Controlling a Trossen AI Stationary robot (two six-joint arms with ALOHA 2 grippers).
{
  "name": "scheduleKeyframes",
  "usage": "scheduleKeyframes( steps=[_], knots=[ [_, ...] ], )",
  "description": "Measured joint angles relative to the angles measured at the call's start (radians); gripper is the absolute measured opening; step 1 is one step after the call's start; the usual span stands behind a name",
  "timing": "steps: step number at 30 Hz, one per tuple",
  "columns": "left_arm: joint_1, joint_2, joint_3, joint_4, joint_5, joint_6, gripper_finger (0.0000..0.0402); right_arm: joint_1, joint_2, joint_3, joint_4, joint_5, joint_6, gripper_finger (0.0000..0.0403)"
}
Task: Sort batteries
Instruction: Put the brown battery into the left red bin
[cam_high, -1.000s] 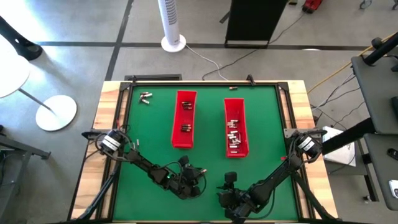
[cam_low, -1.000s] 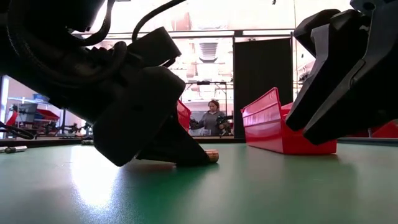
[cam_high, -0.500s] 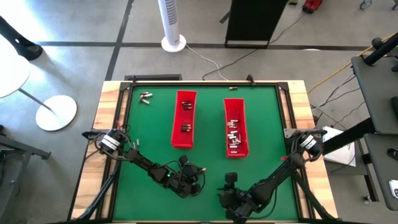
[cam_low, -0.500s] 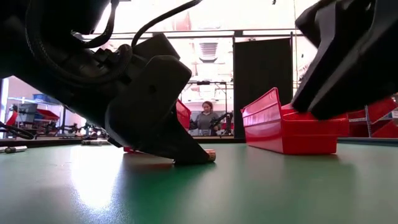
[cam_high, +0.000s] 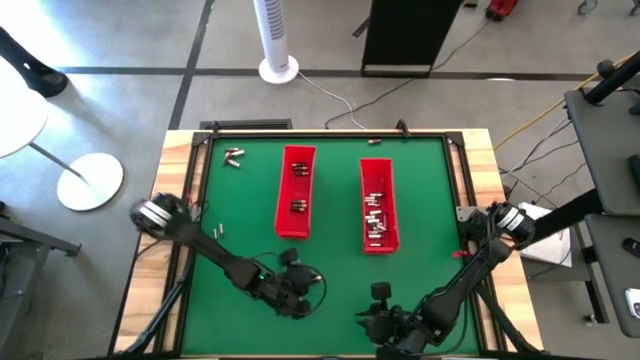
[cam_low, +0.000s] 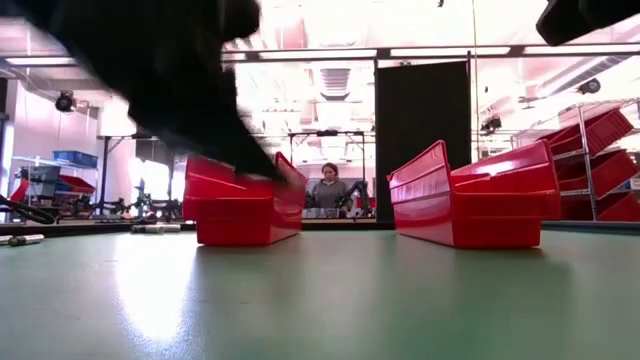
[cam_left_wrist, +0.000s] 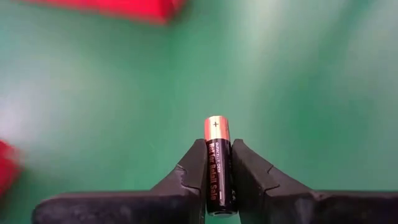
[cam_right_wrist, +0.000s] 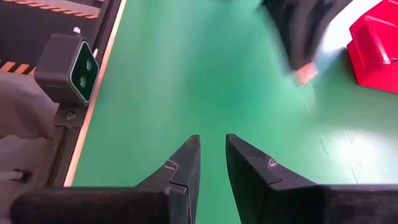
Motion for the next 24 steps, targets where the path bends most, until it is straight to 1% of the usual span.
scheduleKeyframes(
  steps=[4, 7, 10, 13, 16, 18, 21, 23, 24],
  knots=[
    [0.004, -0.157, 0.004, -0.14, -0.024, 0.016, 0.0029, 0.004, 0.001, 0.0, -0.005, 0.0, 0.0, 0.0064],
    [0.014, -0.272, 0.004, -0.24, -0.029, 0.061, 0.0029, 0.004, 0.004, -0.001, -0.007, -0.001, 0.0, 0.0063],
    [0.065, -0.379, 0.007, -0.383, -0.034, 0.065, 0.0029, 0.004, 0.004, -0.004, -0.007, -0.001, 0.0, 0.0067],
    [0.139, -0.45, 0.005, -0.515, -0.018, 0.075, 0.0029, 0.004, 0.004, -0.009, -0.006, 0.0, 0.0, 0.0072],
    [0.239, -0.491, 0.006, -0.559, 0.062, 0.149, 0.0029, 0.004, 0.004, -0.013, -0.008, -0.001, 0.0, 0.0076],
    [0.314, -0.492, 0.006, -0.559, 0.152, 0.236, 0.0029, 0.004, 0.005, -0.013, -0.03, -0.001, 0.0, 0.0078],
    [0.442, -0.478, 0.013, -0.574, 0.306, 0.37, 0.0029, 0.007, 0.003, -0.013, -0.125, -0.002, 0.032, 0.0079],
    [0.527, -0.457, 0.024, -0.599, 0.394, 0.447, 0.0029, 0.008, -0.001, -0.014, -0.203, -0.002, 0.092, 0.0076],
    [0.567, -0.447, 0.029, -0.612, 0.422, 0.49, 0.0029, 0.008, -0.005, -0.014, -0.243, -0.002, 0.132, 0.0073]
  ],
)
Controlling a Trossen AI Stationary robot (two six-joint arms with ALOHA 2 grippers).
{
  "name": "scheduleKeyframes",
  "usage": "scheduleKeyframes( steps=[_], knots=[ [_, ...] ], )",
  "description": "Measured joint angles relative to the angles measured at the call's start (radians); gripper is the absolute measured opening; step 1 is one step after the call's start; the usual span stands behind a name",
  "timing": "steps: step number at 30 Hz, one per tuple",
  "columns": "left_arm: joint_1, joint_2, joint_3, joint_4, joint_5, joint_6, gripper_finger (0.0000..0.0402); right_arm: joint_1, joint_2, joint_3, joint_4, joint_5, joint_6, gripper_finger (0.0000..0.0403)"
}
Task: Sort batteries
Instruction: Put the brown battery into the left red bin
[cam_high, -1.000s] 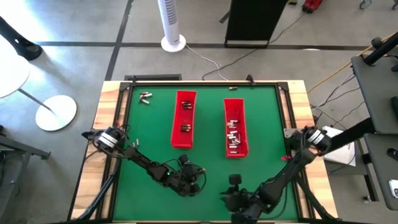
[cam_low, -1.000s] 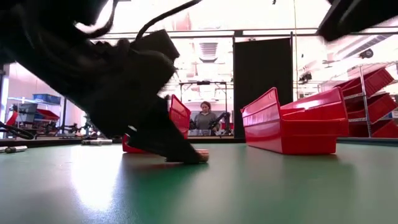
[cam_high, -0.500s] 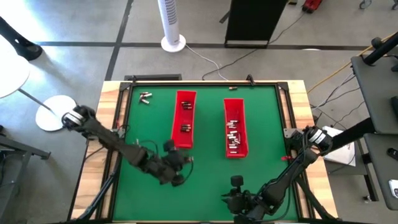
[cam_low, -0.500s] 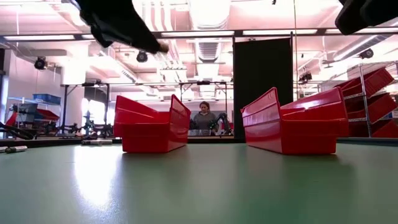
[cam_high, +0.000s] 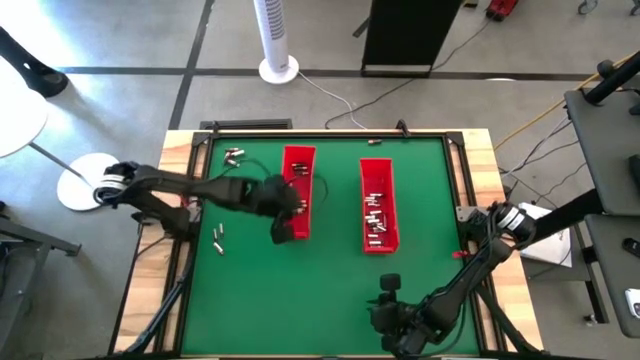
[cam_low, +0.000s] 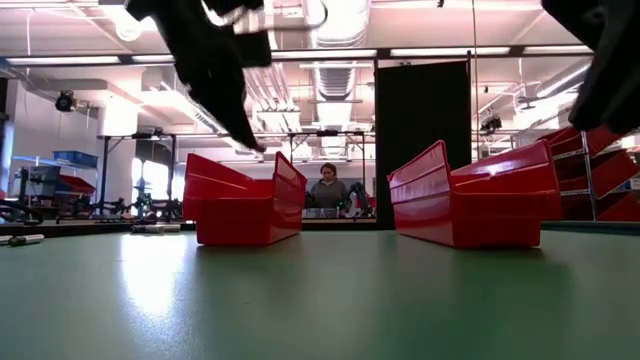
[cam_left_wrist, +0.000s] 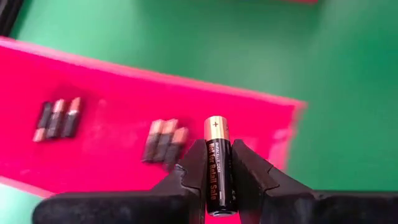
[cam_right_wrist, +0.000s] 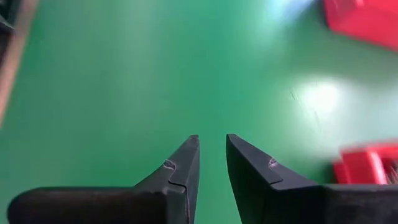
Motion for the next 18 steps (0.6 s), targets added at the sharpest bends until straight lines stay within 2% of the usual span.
scheduleKeyframes(
  steps=[4, 9, 14, 18],
  knots=[
    [0.116, 0.033, 0.013, -0.006, 0.072, 0.15, 0.0029, -0.011, -0.013, 0.0, -0.148, 0.005, 0.138, 0.0062],
    [0.149, 0.111, 0.012, 0.039, 0.102, 0.279, 0.0029, -0.041, -0.028, 0.0, -0.305, 0.058, 0.231, 0.0053],
    [0.15, 0.221, 0.012, 0.073, 0.105, 0.292, 0.003, -0.131, -0.067, 0.0, -0.39, 0.042, 0.219, 0.0058],
    [0.15, 0.306, 0.04, 0.059, 0.106, 0.281, 0.0038, -0.204, -0.111, 0.0, -0.392, 0.024, 0.091, 0.0069]
  ],
)
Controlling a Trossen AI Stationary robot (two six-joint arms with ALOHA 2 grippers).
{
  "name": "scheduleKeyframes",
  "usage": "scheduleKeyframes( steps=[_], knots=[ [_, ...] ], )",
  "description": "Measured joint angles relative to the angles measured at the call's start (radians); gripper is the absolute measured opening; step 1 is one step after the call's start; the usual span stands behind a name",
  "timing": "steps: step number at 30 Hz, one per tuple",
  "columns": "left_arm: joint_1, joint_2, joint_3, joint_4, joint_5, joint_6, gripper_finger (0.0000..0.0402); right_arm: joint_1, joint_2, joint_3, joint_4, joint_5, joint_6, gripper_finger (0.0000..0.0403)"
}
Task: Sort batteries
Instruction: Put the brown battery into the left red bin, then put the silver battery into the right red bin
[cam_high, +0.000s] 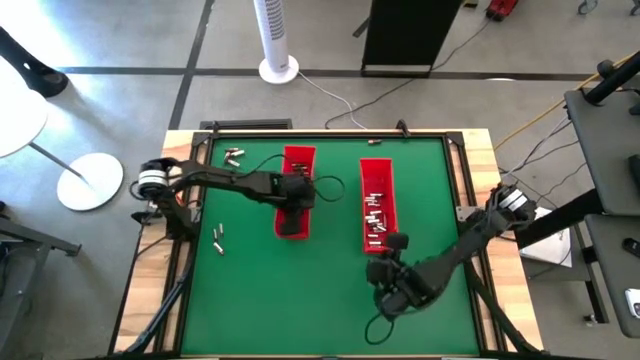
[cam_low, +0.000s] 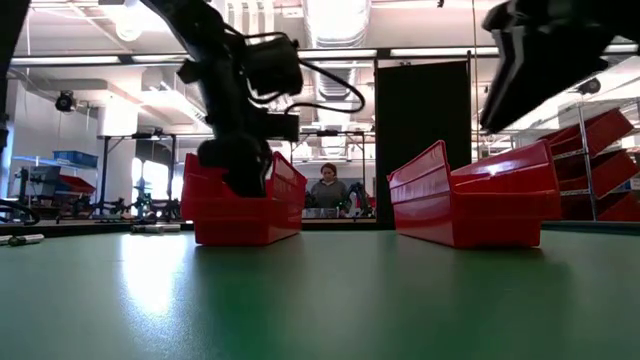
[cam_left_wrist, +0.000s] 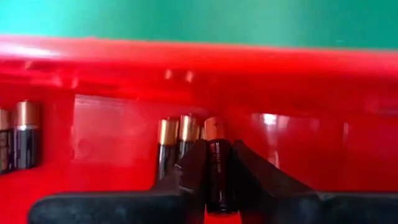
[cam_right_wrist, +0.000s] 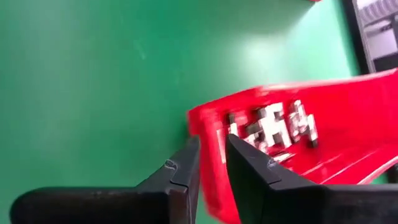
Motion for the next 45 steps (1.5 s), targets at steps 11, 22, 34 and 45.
scheduleKeyframes(
  steps=[11, 22, 34, 45],
  knots=[
    [-0.025, 0.174, 0.213, -0.187, 0.074, -0.065, 0.0054, -0.061, -0.083, -0.002, -0.027, -0.002, -0.128, 0.0123],
    [-0.125, 0.215, 0.388, -0.326, 0.081, -0.132, 0.0132, -0.061, -0.093, -0.01, -0.054, 0.005, -0.14, 0.018],
    [-0.232, 0.082, 0.415, -0.675, 0.024, -0.217, 0.0144, -0.06, -0.093, -0.099, -0.052, 0.005, -0.087, 0.0195],
    [-0.271, -0.341, 0.127, -0.588, -0.109, -0.653, 0.0132, -0.058, -0.095, -0.136, -0.025, 0.005, -0.065, 0.0195]
  ],
)
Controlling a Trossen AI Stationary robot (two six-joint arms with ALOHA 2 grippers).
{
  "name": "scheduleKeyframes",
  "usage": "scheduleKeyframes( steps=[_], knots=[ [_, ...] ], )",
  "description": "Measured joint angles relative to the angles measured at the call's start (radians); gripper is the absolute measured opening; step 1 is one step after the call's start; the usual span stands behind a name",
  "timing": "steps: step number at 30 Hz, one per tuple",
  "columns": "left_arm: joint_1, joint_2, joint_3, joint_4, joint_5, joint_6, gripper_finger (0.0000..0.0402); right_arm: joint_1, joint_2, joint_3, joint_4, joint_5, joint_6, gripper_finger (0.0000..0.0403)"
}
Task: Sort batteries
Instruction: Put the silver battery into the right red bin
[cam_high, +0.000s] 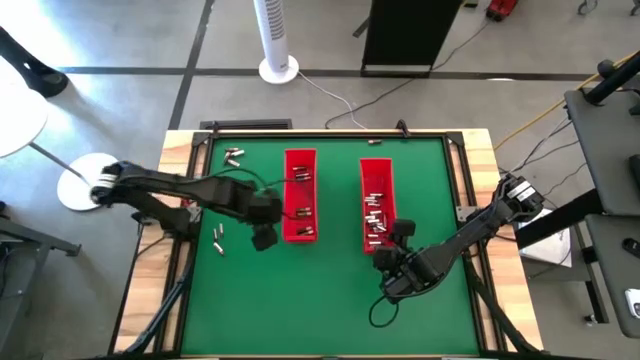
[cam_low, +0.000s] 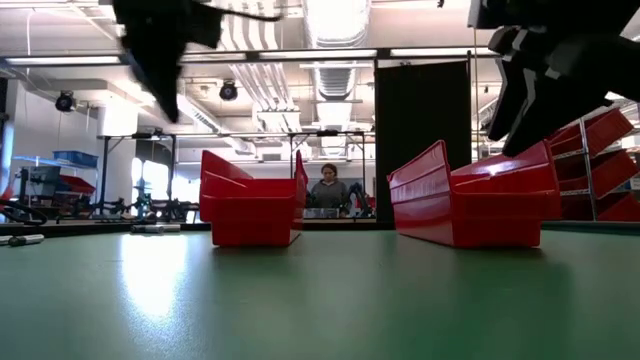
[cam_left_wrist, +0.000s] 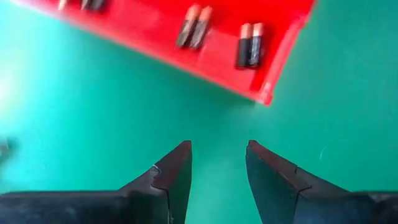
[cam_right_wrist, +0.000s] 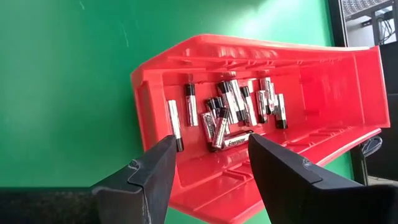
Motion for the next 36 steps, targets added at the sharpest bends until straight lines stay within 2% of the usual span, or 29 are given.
scheduleKeyframes(
  steps=[7, 11, 14, 18, 27, 36],
  knots=[
    [-0.027, -0.267, -0.305, 0.014, -0.057, -0.566, 0.0132, -0.007, 0.0, -0.03, 0.018, 0.021, -0.001, 0.0198],
    [-0.026, -0.324, -0.458, 0.026, -0.068, -0.764, 0.0132, -0.021, 0.0, -0.041, 0.078, 0.092, -0.034, 0.0198],
    [-0.026, -0.313, -0.539, 0.05, -0.067, -0.846, 0.0132, -0.035, 0.0, -0.044, 0.138, 0.136, -0.064, 0.0199],
    [-0.025, -0.286, -0.593, 0.071, -0.021, -0.901, 0.0132, -0.056, 0.0, -0.051, 0.204, 0.138, -0.107, 0.0199],
    [-0.017, -0.184, -0.599, 0.073, 0.058, -1.024, 0.0132, -0.079, 0.0, -0.091, 0.238, 0.13, -0.115, 0.0199],
    [-0.017, -0.07, -0.599, 0.081, 0.031, -1.212, 0.0132, -0.084, 0.0, -0.131, 0.269, 0.129, -0.117, 0.0199]
  ],
)
